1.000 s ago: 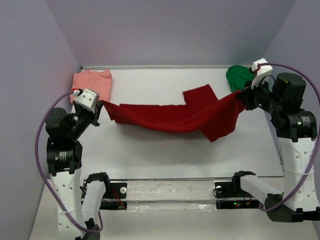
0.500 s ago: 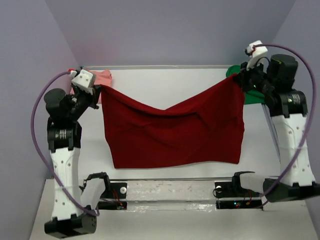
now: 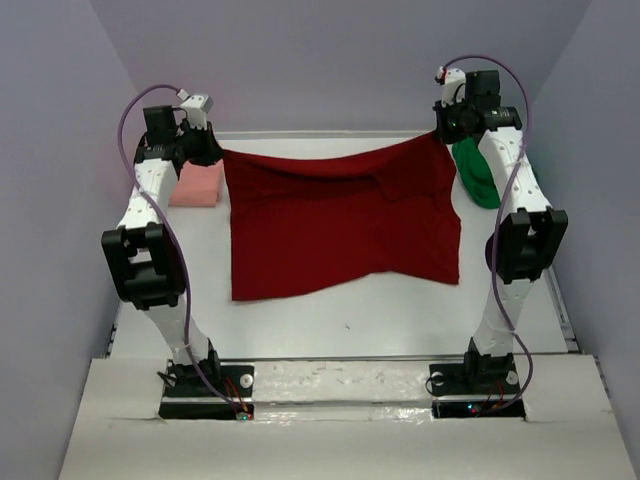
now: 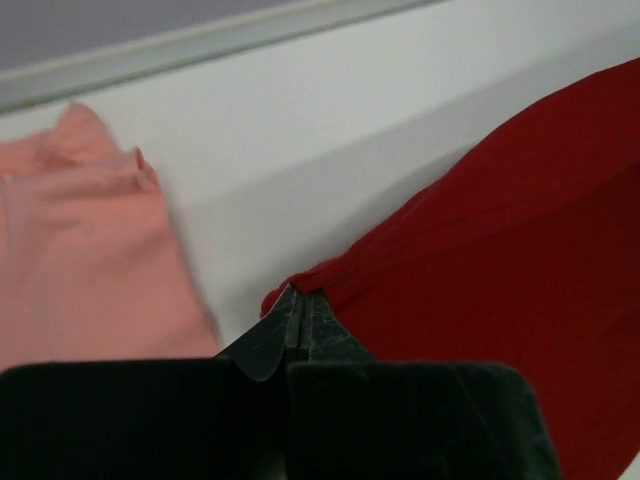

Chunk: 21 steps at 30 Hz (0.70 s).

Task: Fold and stack the t-shirts
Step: Flatten out the tshirt

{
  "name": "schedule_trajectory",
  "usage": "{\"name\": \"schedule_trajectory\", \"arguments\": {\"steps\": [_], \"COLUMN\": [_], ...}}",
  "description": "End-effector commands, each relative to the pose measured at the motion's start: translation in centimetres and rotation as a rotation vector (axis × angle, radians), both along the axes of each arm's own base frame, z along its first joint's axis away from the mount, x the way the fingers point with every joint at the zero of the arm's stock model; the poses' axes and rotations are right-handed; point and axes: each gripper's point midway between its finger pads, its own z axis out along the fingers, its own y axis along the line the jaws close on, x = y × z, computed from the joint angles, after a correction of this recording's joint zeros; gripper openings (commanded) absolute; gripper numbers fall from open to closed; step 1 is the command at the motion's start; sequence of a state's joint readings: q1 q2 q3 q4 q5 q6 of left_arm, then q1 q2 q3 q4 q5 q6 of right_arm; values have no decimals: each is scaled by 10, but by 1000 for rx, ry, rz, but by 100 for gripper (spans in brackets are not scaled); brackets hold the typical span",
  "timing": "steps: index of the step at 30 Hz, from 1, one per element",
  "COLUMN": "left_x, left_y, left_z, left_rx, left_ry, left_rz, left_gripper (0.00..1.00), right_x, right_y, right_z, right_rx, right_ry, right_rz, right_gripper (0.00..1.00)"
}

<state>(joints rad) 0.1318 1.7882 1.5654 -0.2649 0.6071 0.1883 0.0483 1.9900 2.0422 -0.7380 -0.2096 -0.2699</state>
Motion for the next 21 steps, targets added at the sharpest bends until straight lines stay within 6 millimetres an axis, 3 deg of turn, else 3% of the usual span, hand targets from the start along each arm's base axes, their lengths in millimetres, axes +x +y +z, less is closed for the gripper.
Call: {"name": "schedule_trajectory", "arguments": {"steps": [1,2,5,6,7,9,10,13,14,17,18,20,21], "left_x": [22,19,-10,-19,-40,-59,-78,-113,-123,-161,-169,-198,-208], "left_y": [-8,-8,-8,-6,-7,-5,-5,-3,-3,-6,-6,-11,-13], "left_z": [125,139,183,174,197,201,199,187,182,165,147,133,120], "left_rx": [-24,-20,19,29,51,73,102,147,168,198,216,227,274], "left_ry": [-255,-287,-409,-399,-460,-480,-493,-491,-487,-474,-443,-407,-394], "left_rz": [-43,-44,-31,-30,-28,-14,-16,-10,-18,-28,-45,-64,-112], "left_gripper": [0,0,0,0,0,0,0,0,0,0,0,0,0], "right_x": [21,15,-6,-25,-36,-56,-79,-112,-135,-170,-193,-218,-242], "right_y": [-20,-23,-30,-30,-30,-29,-28,-25,-24,-22,-20,-19,-18], "right_z": [126,150,183,199,204,213,214,210,203,187,172,154,133], "right_rx": [-20,-24,-37,-36,-38,-38,-37,-31,-25,-17,-15,-20,-23], "right_ry": [-294,-340,-401,-426,-433,-448,-446,-433,-422,-383,-349,-296,-233], "right_rz": [-66,-79,-88,-84,-82,-70,-62,-41,-36,-21,-5,9,19], "right_gripper": [0,0,0,0,0,0,0,0,0,0,0,0,0]}}
